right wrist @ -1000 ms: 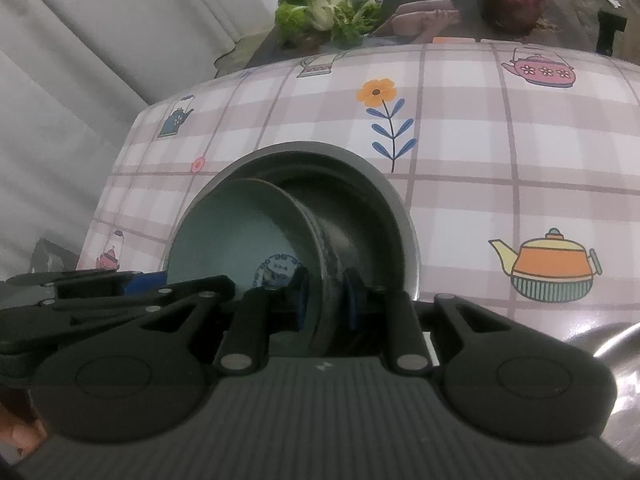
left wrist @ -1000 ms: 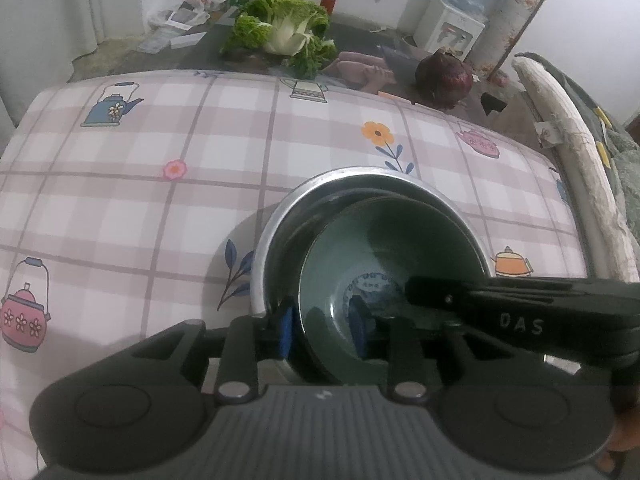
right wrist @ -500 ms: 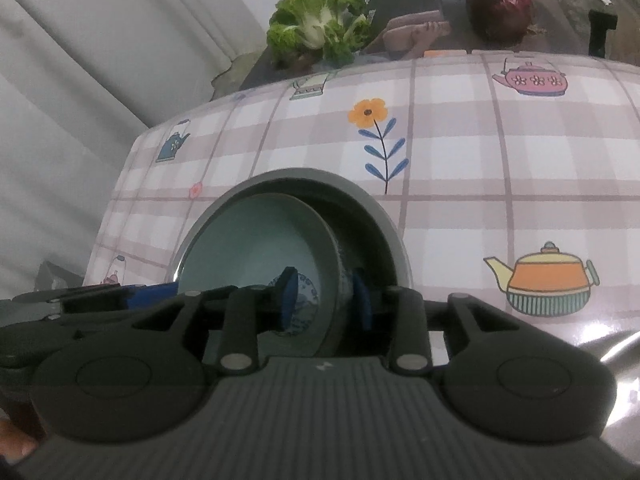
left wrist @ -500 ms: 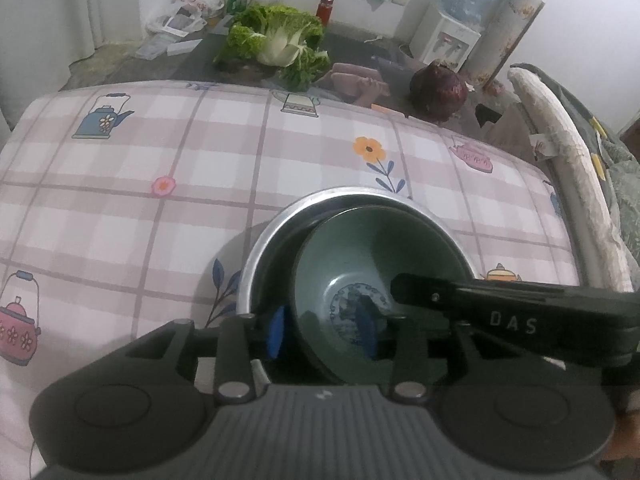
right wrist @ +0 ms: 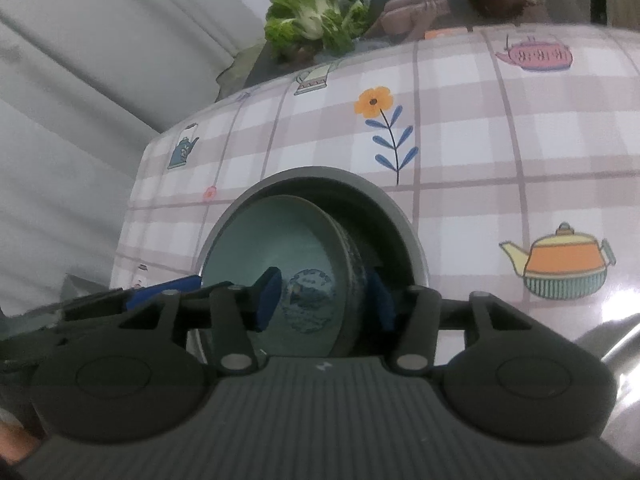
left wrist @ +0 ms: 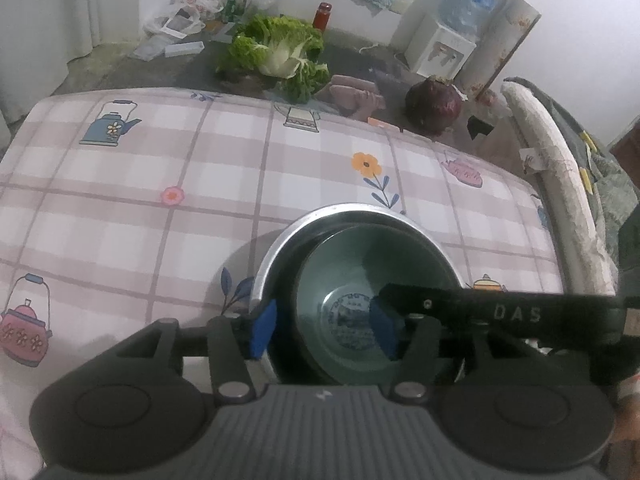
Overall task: Organize plates and bowls
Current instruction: 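Open both tools to release the green bowl rim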
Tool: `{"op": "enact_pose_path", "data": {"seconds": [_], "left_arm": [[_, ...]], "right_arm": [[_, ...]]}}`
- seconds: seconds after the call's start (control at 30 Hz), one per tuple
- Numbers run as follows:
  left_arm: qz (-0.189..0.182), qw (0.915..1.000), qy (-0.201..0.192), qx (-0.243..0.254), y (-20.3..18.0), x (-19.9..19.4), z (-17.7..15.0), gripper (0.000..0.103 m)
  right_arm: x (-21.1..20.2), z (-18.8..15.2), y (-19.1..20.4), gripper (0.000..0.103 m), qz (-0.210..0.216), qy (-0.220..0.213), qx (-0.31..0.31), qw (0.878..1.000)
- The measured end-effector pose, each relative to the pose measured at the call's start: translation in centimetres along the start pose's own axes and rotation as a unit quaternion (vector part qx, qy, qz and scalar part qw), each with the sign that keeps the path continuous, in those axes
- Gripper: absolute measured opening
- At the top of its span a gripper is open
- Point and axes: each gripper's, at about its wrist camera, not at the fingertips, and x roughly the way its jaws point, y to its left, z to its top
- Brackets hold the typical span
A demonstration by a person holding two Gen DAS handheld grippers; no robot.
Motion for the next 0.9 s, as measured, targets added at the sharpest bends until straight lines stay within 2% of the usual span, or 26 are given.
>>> {"op": "enact_pose_path", "data": {"seconds": [0.13, 0.23, 0.3, 0.63, 0.8, 0.9], "left_arm": [[-0.007, 1.0000, -0.001, 0.002, -0.1, -0.5, -0.3, 0.057], [-0.013, 0.9999, -0.002, 0.010, -0.4, -0.8, -0.6, 0.058], [-0.018, 0.9997, -0.004, 0.015, -0.6, -1.0, -0.7, 0.059], [-0.028, 0.9990, -0.019, 0.029, -0.4, -3.0, -1.8, 0.061], [-0.024, 0.9972, -0.043, 0.055, -0.5, -6.8, -3.6, 0.067], [-0.022, 0.9953, -0.063, 0.071, -0.4, -9.8, -5.3, 0.077]], "right_arm": [[-0.2, 0.1, -0.3, 0.054, 0.008, 0.012, 0.027, 1.000], [-0.4, 0.3, 0.2, 0.063, 0.009, 0.020, 0.029, 0.999], [-0.7, 0.4, 0.6, 0.081, -0.006, 0.017, 0.023, 1.000], [-4.8, 1.0, 1.1, 0.086, -0.027, -0.024, 0.015, 0.999], [-8.6, -1.7, 0.7, 0.087, -0.017, -0.058, 0.025, 0.998], [-11.6, -4.1, 1.4, 0.087, -0.013, -0.089, 0.008, 0.996]]}}
